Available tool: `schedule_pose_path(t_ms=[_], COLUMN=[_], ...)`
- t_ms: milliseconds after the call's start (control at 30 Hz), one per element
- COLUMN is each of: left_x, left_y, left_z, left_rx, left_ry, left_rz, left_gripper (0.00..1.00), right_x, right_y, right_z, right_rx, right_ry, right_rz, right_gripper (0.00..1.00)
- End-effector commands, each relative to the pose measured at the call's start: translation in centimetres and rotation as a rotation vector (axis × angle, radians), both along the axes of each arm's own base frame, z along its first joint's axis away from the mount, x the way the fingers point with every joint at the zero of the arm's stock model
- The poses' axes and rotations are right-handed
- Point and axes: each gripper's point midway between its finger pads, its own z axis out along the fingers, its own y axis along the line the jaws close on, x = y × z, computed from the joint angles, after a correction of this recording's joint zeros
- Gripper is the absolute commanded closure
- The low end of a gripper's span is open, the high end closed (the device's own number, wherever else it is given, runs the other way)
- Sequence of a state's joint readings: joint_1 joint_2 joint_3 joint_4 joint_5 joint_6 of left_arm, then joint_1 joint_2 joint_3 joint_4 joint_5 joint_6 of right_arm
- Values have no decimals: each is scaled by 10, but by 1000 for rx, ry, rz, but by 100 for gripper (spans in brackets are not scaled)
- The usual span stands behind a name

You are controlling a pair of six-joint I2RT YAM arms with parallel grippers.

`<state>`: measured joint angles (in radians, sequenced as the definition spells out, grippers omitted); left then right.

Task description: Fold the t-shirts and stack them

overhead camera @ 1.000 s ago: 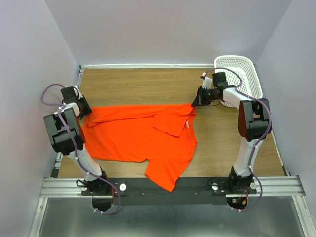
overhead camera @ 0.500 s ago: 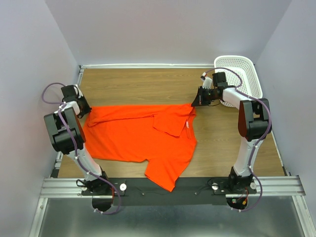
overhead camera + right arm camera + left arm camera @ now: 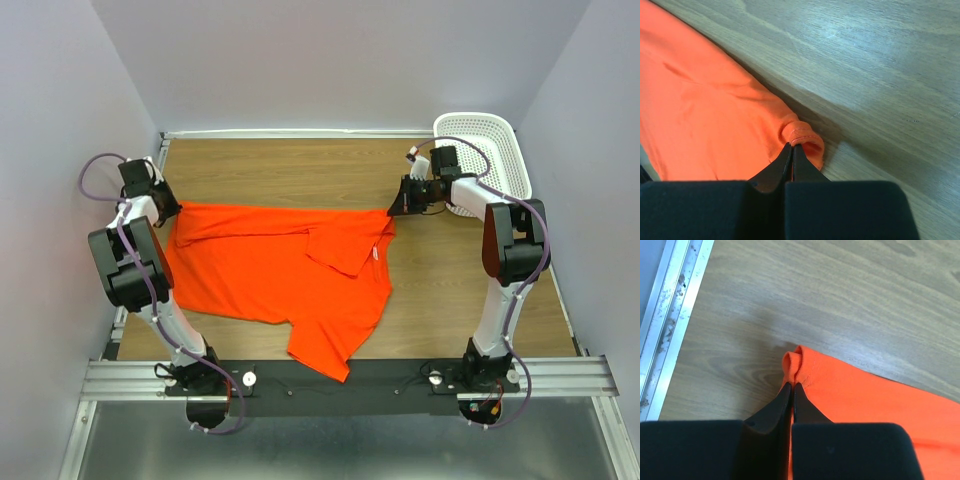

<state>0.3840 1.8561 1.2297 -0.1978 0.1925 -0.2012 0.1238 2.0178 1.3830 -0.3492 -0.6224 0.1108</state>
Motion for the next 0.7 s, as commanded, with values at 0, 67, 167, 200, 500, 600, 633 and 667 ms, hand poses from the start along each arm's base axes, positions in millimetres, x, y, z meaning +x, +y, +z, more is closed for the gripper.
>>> schedule_pose_path(t_ms=[0,67,167,200,500,600,633,667], left_x=[12,16,21,21,26,26,25,25], left_y=[0,-4,-6,-6,-12,-9,-9,-8], left_z=[7,12,14,11,1,0,-4,-4], left_rx=[-11,-28,-42,-45,-77,-71,-72,-70], left_ry=[-28,-44,-57,-52,-45,-40,-31,-29], left_rz=[-8,-20,-33,-36,-58,-53,-51,-50], left_gripper=[92,90,87,87,81,75,75,75], right_x=[2,2,2,3,1,1,1,1], right_y=[-5,-5,-4,-4,-3,-2,-3,-2], right_z=[-4,-3,-3,-2,-4,-4,-4,-4], right_rx=[-17,-16,-11,-11,-5,-2,-1,1], right_ry=[7,5,6,4,13,13,14,13], right_rz=[2,4,6,7,10,12,10,12], right_gripper=[97,97,97,97,97,97,97,97])
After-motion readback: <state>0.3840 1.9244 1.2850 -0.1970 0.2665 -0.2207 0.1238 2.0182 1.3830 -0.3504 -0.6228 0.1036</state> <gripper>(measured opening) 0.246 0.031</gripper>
